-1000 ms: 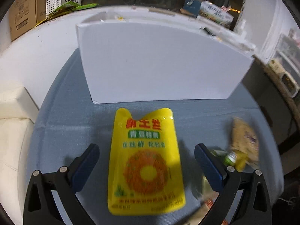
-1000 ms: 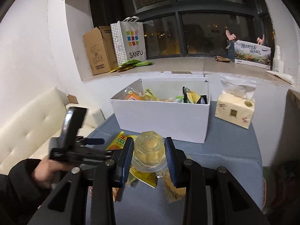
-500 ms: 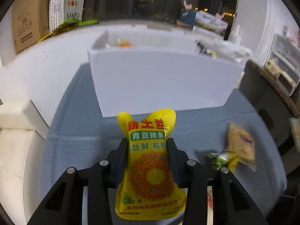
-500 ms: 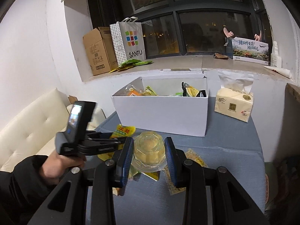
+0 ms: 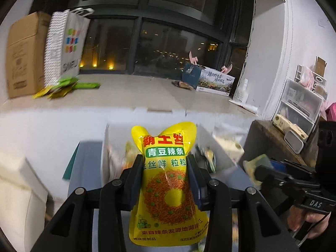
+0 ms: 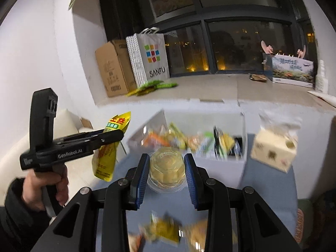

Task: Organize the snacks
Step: 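Drop the jelly cup and yellow pouch into the box with both grippers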

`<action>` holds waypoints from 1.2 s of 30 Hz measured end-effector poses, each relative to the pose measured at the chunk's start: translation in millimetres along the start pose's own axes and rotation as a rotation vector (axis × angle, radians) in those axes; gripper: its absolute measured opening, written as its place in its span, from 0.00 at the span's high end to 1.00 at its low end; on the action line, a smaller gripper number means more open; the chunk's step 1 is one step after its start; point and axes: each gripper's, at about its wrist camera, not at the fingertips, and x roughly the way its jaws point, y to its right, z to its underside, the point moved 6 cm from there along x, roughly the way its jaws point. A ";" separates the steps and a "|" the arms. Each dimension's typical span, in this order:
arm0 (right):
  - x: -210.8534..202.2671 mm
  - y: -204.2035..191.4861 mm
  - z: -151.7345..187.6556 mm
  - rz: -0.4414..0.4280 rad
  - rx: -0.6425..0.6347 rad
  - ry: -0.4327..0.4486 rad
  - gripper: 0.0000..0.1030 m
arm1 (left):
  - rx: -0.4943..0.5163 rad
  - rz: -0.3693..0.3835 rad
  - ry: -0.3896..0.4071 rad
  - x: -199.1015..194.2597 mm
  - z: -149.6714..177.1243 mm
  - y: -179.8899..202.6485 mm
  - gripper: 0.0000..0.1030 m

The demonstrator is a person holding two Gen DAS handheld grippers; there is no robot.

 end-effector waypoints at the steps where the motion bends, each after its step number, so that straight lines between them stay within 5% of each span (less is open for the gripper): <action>1: 9.3 3.5 -11.9 -0.003 0.012 -0.003 0.64 | 0.018 -0.016 0.002 6.3 -7.3 -3.2 0.57; 8: 88.3 44.5 -69.3 0.072 0.060 -0.072 0.64 | 0.020 -0.057 -0.089 100.8 -44.9 -23.9 0.51; 12: 116.9 64.9 -82.5 0.075 0.074 -0.101 0.63 | -0.025 -0.134 -0.098 121.6 -47.7 -42.8 0.01; 13: 120.7 69.7 -84.9 0.076 0.088 -0.108 0.62 | -0.037 -0.135 -0.103 122.3 -46.5 -46.6 0.00; 14: 125.8 74.8 -88.0 0.064 0.105 -0.122 0.49 | -0.048 -0.130 -0.116 121.7 -45.6 -50.6 0.00; 15: 128.3 79.8 -90.3 0.070 0.119 -0.133 0.12 | -0.049 -0.122 -0.112 118.3 -43.3 -51.9 0.00; 16: 127.5 84.9 -92.6 0.090 0.137 -0.127 0.00 | -0.047 -0.120 -0.103 114.3 -42.5 -53.0 0.00; 19: 111.2 97.4 -95.5 0.069 0.221 -0.024 0.00 | -0.042 -0.135 -0.081 94.9 -38.4 -57.5 0.00; 25: 91.8 87.1 -86.2 0.079 0.177 -0.001 0.00 | -0.025 -0.116 -0.047 54.5 -34.6 -53.5 0.00; 36: 20.0 9.5 -55.6 0.012 -0.102 -0.011 0.00 | 0.070 -0.027 0.038 -65.7 16.6 -7.6 0.00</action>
